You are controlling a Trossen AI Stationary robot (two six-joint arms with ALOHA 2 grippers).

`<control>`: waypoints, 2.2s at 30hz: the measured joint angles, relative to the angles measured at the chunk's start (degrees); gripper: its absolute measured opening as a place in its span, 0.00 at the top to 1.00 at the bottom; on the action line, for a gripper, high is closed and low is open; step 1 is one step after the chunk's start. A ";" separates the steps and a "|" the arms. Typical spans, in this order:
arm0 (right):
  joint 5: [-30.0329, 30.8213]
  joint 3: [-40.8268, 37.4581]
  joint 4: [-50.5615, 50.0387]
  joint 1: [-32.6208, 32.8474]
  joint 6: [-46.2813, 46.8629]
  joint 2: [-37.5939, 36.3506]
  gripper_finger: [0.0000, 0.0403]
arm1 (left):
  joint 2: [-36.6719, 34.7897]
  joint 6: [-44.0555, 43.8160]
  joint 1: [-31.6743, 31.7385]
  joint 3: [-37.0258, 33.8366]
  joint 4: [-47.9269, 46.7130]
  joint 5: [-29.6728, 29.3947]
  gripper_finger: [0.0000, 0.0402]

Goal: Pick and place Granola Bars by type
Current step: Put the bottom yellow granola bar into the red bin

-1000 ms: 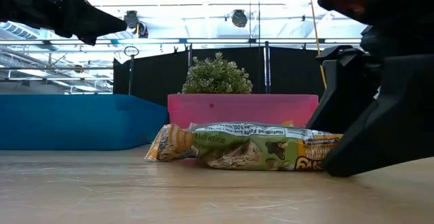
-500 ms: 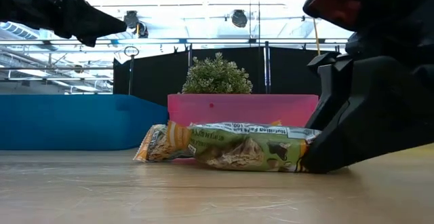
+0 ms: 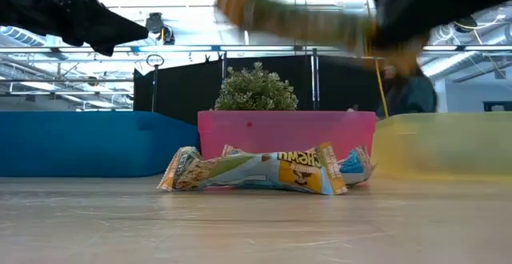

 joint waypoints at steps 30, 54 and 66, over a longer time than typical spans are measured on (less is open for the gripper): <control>-18.21 -25.35 15.09 -28.97 -13.94 -32.17 0.91 | -0.02 -7.70 -0.07 0.04 -3.48 1.44 0.92; -27.04 -10.58 1.04 -40.50 -14.52 -4.05 0.80 | 0.00 -10.18 -0.09 0.04 -5.97 3.82 0.92; -26.72 -11.63 1.22 -37.21 -18.58 -21.48 0.60 | 0.00 -10.47 -0.62 0.04 -8.53 4.48 0.92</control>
